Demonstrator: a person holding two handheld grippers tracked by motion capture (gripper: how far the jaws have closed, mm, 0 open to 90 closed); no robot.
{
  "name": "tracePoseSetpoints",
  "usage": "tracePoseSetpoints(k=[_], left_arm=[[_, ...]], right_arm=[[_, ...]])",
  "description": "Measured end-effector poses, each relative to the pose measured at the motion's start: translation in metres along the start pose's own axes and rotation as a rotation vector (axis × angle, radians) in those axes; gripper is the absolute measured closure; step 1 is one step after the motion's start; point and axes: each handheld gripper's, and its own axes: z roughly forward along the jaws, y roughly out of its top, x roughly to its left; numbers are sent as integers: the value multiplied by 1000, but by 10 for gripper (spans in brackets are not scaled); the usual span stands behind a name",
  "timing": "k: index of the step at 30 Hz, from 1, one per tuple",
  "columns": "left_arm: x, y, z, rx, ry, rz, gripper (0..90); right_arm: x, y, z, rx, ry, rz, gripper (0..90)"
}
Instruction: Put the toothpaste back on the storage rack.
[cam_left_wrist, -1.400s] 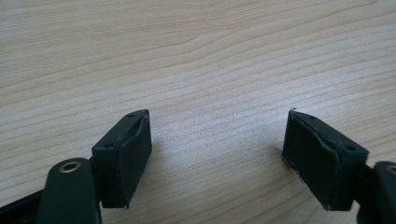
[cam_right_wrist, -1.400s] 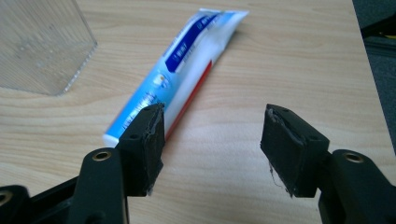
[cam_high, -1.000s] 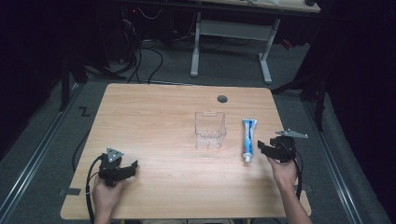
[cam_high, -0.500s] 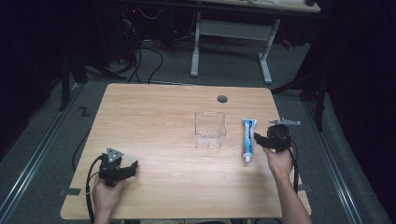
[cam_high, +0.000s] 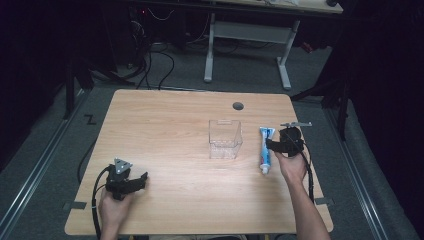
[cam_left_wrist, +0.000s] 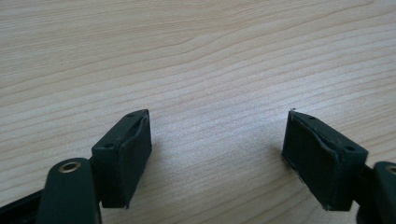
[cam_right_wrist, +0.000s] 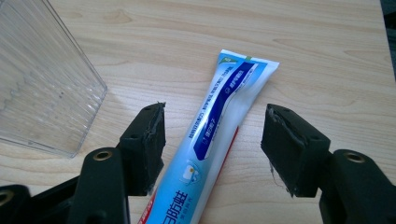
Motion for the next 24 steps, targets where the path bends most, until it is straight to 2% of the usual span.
tracePoseSetpoints(k=[8, 13, 18, 24], left_arm=[[0, 0, 0, -1, -1, -2, 241], [1, 0, 0, -2, -1, -8, 246], [1, 0, 0, -2, 1, -7, 246], [1, 0, 0, -2, 1, -7, 245]], right_arm=[[7, 10, 14, 49, -25, -20, 395], [13, 17, 33, 91, -30, -43, 396], [18, 22, 42, 106, -36, -64, 400], [17, 28, 51, 132, -51, -46, 400]])
